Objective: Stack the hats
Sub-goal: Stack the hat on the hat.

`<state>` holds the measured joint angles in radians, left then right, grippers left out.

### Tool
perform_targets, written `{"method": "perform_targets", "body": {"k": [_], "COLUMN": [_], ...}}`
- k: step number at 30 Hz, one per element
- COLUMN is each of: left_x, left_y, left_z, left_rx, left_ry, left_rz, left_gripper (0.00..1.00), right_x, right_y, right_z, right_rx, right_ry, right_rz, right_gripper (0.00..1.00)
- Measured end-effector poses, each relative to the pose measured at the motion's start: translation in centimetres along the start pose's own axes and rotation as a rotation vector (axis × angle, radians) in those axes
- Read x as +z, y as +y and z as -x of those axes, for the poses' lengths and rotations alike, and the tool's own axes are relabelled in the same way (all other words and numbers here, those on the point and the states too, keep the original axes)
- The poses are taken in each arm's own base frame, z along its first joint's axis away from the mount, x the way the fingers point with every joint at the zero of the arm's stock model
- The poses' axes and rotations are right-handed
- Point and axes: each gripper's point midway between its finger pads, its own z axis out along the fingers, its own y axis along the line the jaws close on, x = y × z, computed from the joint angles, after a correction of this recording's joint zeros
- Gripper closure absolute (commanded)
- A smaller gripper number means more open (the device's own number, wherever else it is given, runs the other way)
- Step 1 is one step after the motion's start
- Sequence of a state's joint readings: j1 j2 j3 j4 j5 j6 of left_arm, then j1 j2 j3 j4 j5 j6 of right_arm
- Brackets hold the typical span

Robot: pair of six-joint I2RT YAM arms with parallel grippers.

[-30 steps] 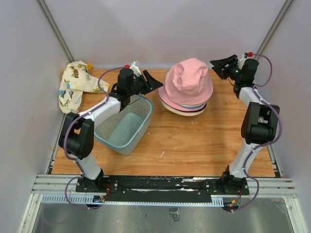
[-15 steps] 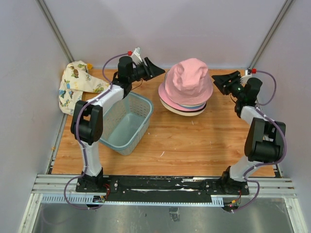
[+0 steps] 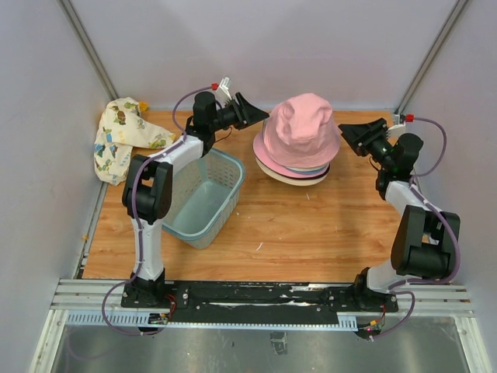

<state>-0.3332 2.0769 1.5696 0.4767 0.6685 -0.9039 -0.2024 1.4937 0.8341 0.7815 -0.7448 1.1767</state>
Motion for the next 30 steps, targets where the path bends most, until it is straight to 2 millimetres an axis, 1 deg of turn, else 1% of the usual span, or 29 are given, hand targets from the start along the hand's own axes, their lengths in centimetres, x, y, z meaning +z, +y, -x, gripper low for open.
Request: {"method": "perform_targets", "body": {"k": [6, 9, 14, 21, 25, 30], "left_x": [0.3, 0.6, 1.4, 2.5, 2.7, 3.3], "left_y": [-0.9, -1.0, -1.0, -0.3, 0.2, -0.1], "left_z": [0.5, 0.8, 1.2, 0.8, 0.5, 0.8], "left_rx": [0.011, 0.019, 0.036, 0.049, 0.048, 0.065], "left_ry": [0.004, 0.002, 0.01, 0.034, 0.047, 0.052], "left_rz": [-0.036, -0.044, -0.041, -0.022, -0.007, -0.019], "left_gripper": [0.49, 0.49, 0.48, 0.48, 0.48, 0.51], "right_x": [0.0, 0.1, 0.2, 0.4, 0.5, 0.8], "right_y": [-0.9, -0.9, -0.7, -0.9, -1.1, -1.2], "right_z": [-0.8, -0.8, -0.8, -1.0, -1.1, -1.4], "right_rx": [0.033, 0.04, 0.041, 0.045, 0.055, 0.064], "right_ry": [0.018, 0.019, 0.021, 0.031, 0.033, 0.039], "right_rz": [0.004, 0.011, 0.026, 0.039, 0.042, 0.051], "right_gripper": [0.46, 0.46, 0.46, 0.46, 0.46, 0.46]}}
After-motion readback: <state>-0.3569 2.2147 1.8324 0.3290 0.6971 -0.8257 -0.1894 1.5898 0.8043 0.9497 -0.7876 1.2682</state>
